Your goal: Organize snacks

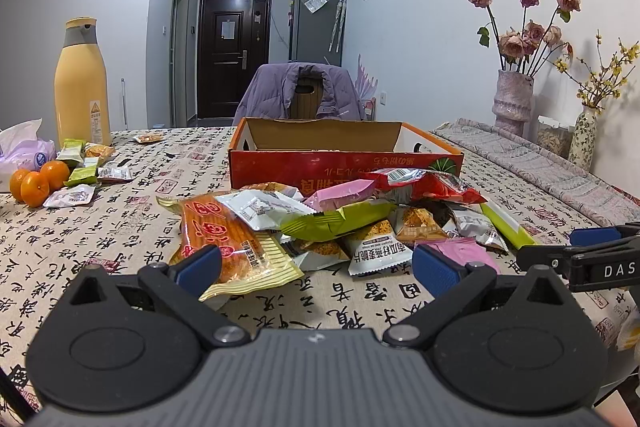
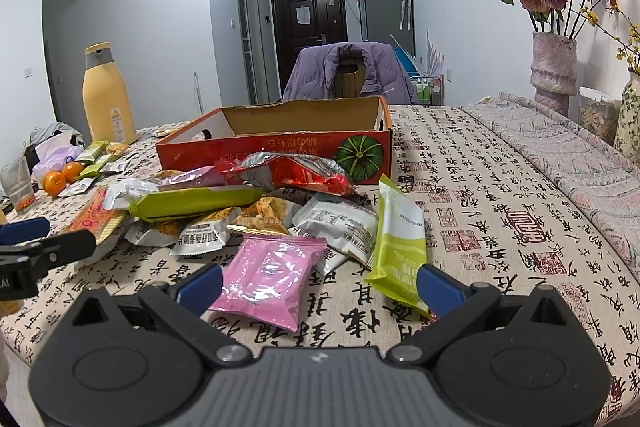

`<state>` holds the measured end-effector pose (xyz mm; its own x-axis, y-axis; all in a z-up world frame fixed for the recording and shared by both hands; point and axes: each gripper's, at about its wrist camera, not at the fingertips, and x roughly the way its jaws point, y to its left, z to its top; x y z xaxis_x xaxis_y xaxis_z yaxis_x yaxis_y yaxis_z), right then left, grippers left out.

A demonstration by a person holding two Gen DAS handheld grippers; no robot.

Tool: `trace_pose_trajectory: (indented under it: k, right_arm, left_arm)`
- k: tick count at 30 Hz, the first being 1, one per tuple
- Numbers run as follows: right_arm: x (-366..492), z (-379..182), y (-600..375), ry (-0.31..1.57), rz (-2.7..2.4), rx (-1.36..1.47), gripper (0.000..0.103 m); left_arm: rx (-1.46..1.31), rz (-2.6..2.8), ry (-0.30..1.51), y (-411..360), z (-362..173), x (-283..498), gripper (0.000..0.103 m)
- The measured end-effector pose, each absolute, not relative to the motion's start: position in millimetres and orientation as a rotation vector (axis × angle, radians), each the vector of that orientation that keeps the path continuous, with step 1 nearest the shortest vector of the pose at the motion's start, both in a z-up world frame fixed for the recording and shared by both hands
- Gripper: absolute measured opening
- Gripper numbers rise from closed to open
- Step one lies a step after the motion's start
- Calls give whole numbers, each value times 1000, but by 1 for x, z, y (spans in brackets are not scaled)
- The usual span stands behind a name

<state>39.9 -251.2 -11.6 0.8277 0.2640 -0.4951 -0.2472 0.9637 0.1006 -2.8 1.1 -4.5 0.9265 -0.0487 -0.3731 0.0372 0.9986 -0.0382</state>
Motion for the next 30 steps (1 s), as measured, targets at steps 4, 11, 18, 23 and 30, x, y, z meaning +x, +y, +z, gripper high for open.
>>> trace_pose_trajectory:
  k: [4, 11, 18, 23, 30]
  right_arm:
    - [40, -11, -251, 531, 272, 33, 103]
    - [44, -13, -252, 531, 265, 29, 103]
    - [62, -9, -263, 537, 204, 18, 103]
    - [88, -9, -275, 568, 180, 27, 100]
    - [128, -23, -285, 647, 155, 42, 79]
  left_arm:
    - [-30, -43, 384, 1, -5, -3, 103]
    - [-27, -38, 384, 3, -5, 2, 103]
    - [-31, -27, 384, 5, 0, 13, 103]
    - [-33, -19, 394, 6, -1, 23, 103]
    - [-40, 2, 411, 8, -3, 35, 103]
